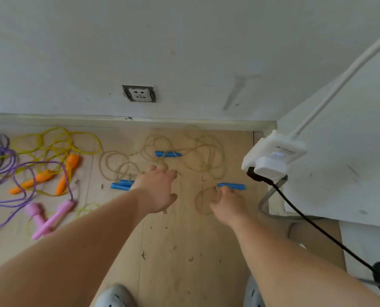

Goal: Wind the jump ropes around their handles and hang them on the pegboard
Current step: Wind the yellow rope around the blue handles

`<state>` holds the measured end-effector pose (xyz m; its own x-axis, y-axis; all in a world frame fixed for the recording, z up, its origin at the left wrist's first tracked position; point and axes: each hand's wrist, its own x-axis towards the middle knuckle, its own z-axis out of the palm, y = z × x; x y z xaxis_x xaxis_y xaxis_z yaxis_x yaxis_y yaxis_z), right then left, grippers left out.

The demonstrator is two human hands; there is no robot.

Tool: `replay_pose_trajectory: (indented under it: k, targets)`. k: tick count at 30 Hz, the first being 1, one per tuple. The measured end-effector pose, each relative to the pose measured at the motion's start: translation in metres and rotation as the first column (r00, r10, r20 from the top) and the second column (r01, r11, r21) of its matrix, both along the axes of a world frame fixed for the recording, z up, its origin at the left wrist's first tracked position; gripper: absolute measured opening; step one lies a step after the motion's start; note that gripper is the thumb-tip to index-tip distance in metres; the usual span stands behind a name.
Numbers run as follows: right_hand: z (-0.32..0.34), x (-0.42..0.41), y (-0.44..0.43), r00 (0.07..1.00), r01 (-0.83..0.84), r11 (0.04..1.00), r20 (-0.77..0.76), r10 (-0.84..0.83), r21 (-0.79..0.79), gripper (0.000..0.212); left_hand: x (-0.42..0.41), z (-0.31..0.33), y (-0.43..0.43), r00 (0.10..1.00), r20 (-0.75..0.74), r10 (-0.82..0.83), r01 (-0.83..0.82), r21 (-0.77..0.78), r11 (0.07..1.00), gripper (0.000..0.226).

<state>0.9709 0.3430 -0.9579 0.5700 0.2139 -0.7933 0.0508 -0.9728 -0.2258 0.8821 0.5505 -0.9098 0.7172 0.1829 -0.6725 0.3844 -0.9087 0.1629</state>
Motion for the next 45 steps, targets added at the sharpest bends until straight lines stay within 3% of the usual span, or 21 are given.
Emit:
replay_pose_trajectory:
  k: [4,7,11,15,22,25,30,33,35,38,41,45]
  targets:
    - [-0.057,0.026,0.002,0.982,-0.14,0.99,0.123,0.142,-0.027,0.044,0.022,-0.064,0.013,0.974,-0.02,-0.227,0.228,0.086,0.97,0.064]
    - [-0.079,0.036,-0.003,0.955,-0.267,0.962,0.118,0.272,-0.054,0.03,0.038,-0.097,0.015,0.946,-0.029,-0.322,0.323,0.144,0.935,0.06]
    - [-0.088,0.031,-0.017,0.933,-0.321,0.947,0.162,0.321,-0.028,0.037,0.053,-0.121,0.019,0.955,-0.023,-0.297,0.294,0.243,0.925,0.052]
    - [-0.085,0.018,-0.028,0.919,-0.361,0.933,0.162,0.358,-0.014,0.051,0.055,-0.134,0.028,0.979,-0.065,-0.192,0.202,0.237,0.95,0.056]
    - [-0.089,-0.002,-0.053,0.971,-0.034,0.996,0.231,0.051,-0.076,0.011,0.04,-0.137,0.017,0.977,0.024,-0.21,0.2,0.223,0.954,0.052]
    - [-0.089,-0.011,-0.061,0.955,0.185,0.98,0.224,-0.196,0.067,0.013,0.029,-0.139,0.011,0.978,0.015,-0.21,0.2,0.237,0.951,0.054]
    - [-0.084,-0.007,-0.051,0.88,0.426,0.852,0.078,-0.469,0.305,0.022,0.017,-0.141,0.01,0.967,0.003,-0.255,0.248,0.208,0.946,0.039]
    - [-0.066,-0.002,-0.042,0.849,0.468,0.811,0.076,-0.523,0.35,0.026,0.019,-0.123,0.015,0.987,0.096,-0.126,0.117,0.095,0.989,0.015]
    - [-0.043,-0.003,-0.038,0.845,0.47,0.809,0.086,-0.528,0.354,0.021,0.019,-0.096,0.016,0.983,0.178,0.049,-0.048,-0.006,0.999,0.005]
    - [0.008,-0.013,-0.036,0.853,0.453,0.816,0.093,-0.514,0.36,0.013,0.008,-0.03,0.005,0.93,0.227,0.288,-0.237,-0.225,0.945,0.007]
    - [0.076,-0.028,-0.035,0.829,0.483,0.798,0.104,-0.549,0.361,0.011,-0.012,0.051,-0.014,0.83,0.092,0.55,-0.454,-0.462,0.762,0.018]
    - [0.186,-0.051,-0.04,0.769,0.57,0.739,0.083,-0.634,0.36,0.008,-0.054,0.162,-0.039,0.691,-0.039,0.722,-0.615,-0.557,0.558,0.021]
